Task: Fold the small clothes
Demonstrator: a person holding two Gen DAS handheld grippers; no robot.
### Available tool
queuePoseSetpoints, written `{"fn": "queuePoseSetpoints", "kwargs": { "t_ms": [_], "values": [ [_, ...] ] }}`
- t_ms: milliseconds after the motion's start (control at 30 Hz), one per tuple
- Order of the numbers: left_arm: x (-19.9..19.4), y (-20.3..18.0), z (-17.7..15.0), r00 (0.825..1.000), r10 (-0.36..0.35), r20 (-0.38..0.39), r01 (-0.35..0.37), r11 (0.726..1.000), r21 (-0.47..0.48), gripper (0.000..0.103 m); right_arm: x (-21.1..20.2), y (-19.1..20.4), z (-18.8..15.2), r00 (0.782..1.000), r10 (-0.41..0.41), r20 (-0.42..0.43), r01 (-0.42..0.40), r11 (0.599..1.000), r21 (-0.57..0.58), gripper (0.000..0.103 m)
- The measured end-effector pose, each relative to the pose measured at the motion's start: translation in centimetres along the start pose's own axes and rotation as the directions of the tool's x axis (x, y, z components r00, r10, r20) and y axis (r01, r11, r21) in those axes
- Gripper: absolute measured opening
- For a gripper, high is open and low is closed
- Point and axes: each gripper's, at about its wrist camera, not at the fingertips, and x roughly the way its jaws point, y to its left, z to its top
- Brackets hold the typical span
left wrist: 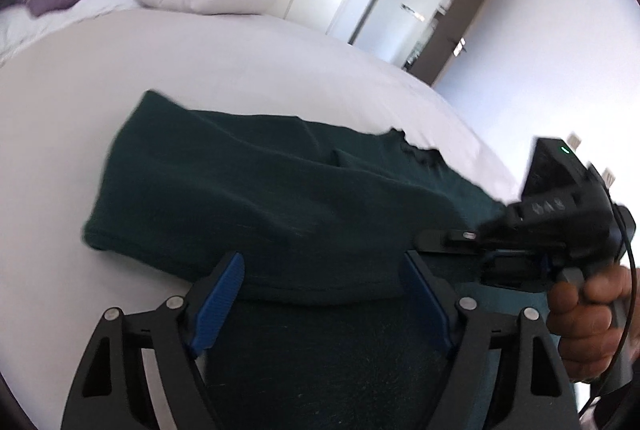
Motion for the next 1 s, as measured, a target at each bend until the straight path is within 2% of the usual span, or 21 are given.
{"fn": "queuePoseSetpoints", "kwargs": {
  "t_ms": [33,133,233,267,300,467,600,633,700,767,900,967,1000],
  "values": [
    [-0.2,0.5,0.1,1.0,-0.007,0.001,0.007,1.0,-0.025,0.079,-0.9,0.4,0.0,1.0,-0.019,0.02,0.02,0.999,-0.033,0.007],
    [-0.5,1.5,0.5,0.999,-0.032,-0.018,0.031,0.996,-0.087,0.063,-4.3,0.6,0.9,0.994,-0.06,0.092,0.067,0.994,-0.084,0.007],
    [-1.1,2.9,1.7,0.999,-0.053,-0.011,0.051,0.988,-0.144,0.052,-7.6,-0.6,2.5,0.973,-0.161,0.167,0.18,0.978,-0.105,0.007],
    [-1.2,3.2,2.2,0.998,-0.059,-0.007,0.057,0.986,-0.154,0.044,-8.6,-1.3,3.1,0.962,-0.199,0.185,0.221,0.97,-0.105,0.007],
    [-1.3,3.6,2.7,0.998,-0.056,-0.006,0.054,0.985,-0.162,0.038,-9.3,-1.9,3.4,0.956,-0.221,0.193,0.243,0.965,-0.099,0.007],
    [-1.4,5.0,6.4,1.0,0.001,0.016,0.002,0.984,-0.177,0.022,-13.2,-6.4,4.6,0.93,-0.29,0.227,0.307,0.951,-0.043,0.007],
    [-0.2,4.2,8.8,1.0,0.017,-0.004,-0.017,0.99,-0.142,0.021,-13.9,-8.4,5.3,0.934,-0.29,0.211,0.301,0.953,-0.025,0.007],
    [0.3,3.8,9.2,1.0,0.022,-0.015,-0.024,0.992,-0.122,0.021,-13.8,-8.5,5.4,0.929,-0.303,0.214,0.316,0.948,-0.029,0.007],
    [2.0,2.5,9.8,0.998,0.029,-0.064,-0.033,0.997,-0.071,0.021,-14.3,-10.3,5.1,0.926,-0.304,0.223,0.319,0.947,-0.032,0.007],
    [3.8,1.3,9.7,0.991,0.056,-0.123,-0.058,0.998,-0.012,0.019,-14.3,-11.4,5.1,0.927,-0.305,0.217,0.318,0.948,-0.028,0.007],
    [7.8,0.7,9.1,0.976,0.095,-0.194,-0.089,0.995,0.037,0.019,-12.3,-12.4,5.3,0.935,-0.288,0.207,0.299,0.954,-0.023,0.008],
    [9.8,1.4,8.5,0.964,0.102,-0.247,-0.099,0.995,0.026,0.019,-11.8,-12.6,5.5,0.941,-0.266,0.21,0.276,0.961,-0.019,0.008],
    [10.2,1.8,8.3,0.966,0.098,-0.238,-0.096,0.995,0.021,0.016,-11.6,-12.7,5.6,0.944,-0.254,0.211,0.264,0.964,-0.017,0.008]
  ]
}}
